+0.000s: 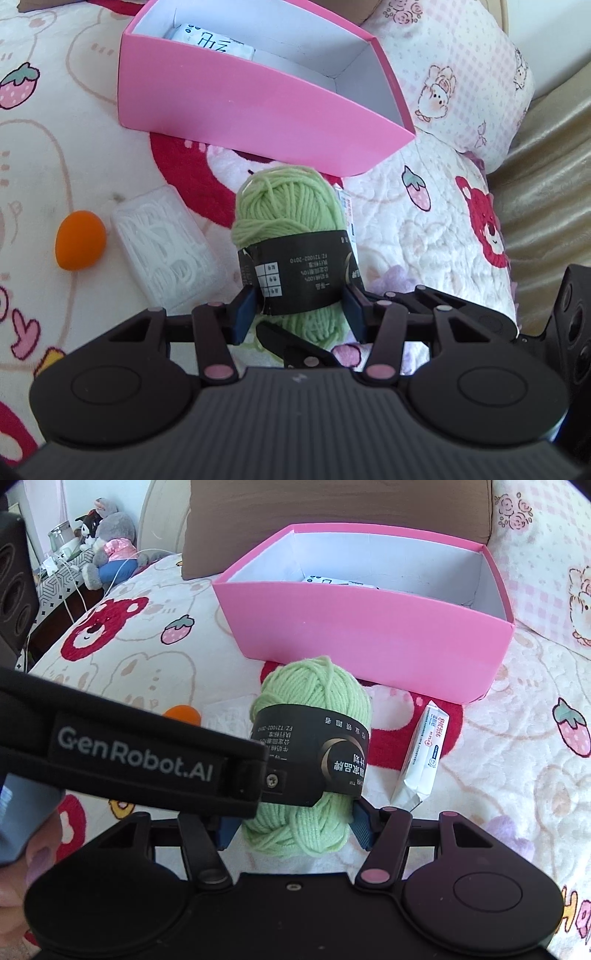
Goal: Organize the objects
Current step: 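Carry the yarn ball with the left tool into the pink box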
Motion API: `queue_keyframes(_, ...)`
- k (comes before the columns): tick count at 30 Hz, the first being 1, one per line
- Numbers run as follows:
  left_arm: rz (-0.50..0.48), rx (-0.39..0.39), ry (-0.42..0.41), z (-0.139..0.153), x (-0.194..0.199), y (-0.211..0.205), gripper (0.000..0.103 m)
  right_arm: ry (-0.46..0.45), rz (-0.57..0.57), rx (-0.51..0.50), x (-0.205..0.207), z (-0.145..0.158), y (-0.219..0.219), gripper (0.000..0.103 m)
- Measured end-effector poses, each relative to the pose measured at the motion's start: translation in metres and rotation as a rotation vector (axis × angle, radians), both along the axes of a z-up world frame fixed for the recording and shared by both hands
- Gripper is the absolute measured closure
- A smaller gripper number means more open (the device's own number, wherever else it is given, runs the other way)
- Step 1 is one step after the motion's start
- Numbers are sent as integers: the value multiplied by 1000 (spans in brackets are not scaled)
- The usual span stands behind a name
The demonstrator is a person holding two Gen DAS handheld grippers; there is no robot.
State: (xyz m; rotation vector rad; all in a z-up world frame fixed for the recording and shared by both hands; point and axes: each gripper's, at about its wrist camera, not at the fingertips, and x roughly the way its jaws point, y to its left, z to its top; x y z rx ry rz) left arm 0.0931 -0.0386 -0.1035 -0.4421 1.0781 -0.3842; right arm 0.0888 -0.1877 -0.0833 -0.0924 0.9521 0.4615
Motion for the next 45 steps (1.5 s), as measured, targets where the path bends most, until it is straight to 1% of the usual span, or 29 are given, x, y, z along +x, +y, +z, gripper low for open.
queue_keyframes(4, -2, -2, -3, 9, -5, -4, 53, -71, 70, -88, -12, 11, 4, 38)
queue_keyframes(6, -7, 0, -7, 14, -8, -7, 52, -88, 98, -120, -15, 17, 5, 38)
queue_keyframes(13, -20, -5, 2, 26, -20, -9, 52, -94, 130, -160, -29, 30, 5, 38)
queue_keyframes(17, -18, -27, 43, 29, -25, -3, 52, -83, 175, -188, -38, 40, 10, 38)
queue_keyframes(19, -18, -34, 46, 34, -26, 0, 52, -100, 196, -202, -41, 45, 12, 38)
queue_keyframes(22, -19, -18, 32, 44, -30, 2, 52, -127, 230, -228, -46, 54, 18, 38)
queue_keyframes(28, -28, 2, 29, 63, -31, 10, 52, -154, 262, -241, -53, 71, 26, 38)
queue_keyframes(35, -42, 9, -25, 93, -31, 28, 52, -207, 275, -207, -55, 97, 31, 38)
queue_keyframes(40, -56, 45, -59, 112, -28, 28, 52, -244, 295, -219, -55, 112, 35, 38)
queue_keyframes(45, -71, 65, -89, 128, -23, 24, 52, -249, 295, -216, -50, 128, 28, 38)
